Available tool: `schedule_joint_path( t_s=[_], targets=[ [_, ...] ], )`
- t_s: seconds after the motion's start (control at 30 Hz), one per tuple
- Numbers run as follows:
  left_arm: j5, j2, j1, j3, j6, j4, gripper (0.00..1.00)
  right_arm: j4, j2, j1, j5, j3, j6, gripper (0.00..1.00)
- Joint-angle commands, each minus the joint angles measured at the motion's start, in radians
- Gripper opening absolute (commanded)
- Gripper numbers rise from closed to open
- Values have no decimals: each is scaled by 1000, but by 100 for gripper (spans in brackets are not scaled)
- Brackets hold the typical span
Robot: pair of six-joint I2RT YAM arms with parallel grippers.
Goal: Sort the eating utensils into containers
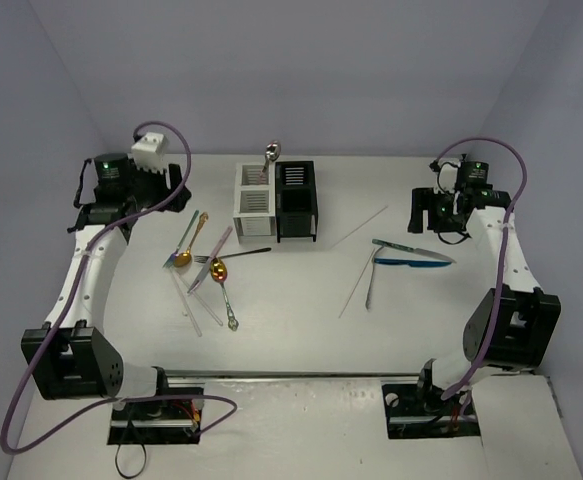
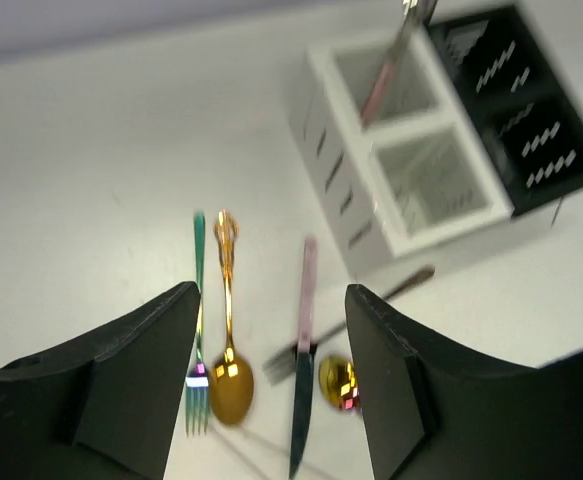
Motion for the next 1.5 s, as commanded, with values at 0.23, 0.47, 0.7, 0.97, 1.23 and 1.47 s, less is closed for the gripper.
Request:
schedule_joint_path(
  t_s=[0.23,0.47,0.7,0.97,1.23,1.47],
  targets=[
    [8,150,-3,27,137,-222,43,60,-64,17,22,-43,-26,70],
    [-46,399,-7,157,144,-277,36,64,-57,28,37,-43,-29,70],
    [-101,547,-28,254,144,-293,34,65,-46,41,58,-36,-31,70],
    [-148,649,-30,313,153,-295,34,65,-25,58,68,-27,-25,70],
    [-189,711,-29,327,166,-294,33,66,-14,72,79,-10,-18,70],
    [-210,736,-30,332,163,-296,19,67,-18,95,94,7,-15,69]
  ],
)
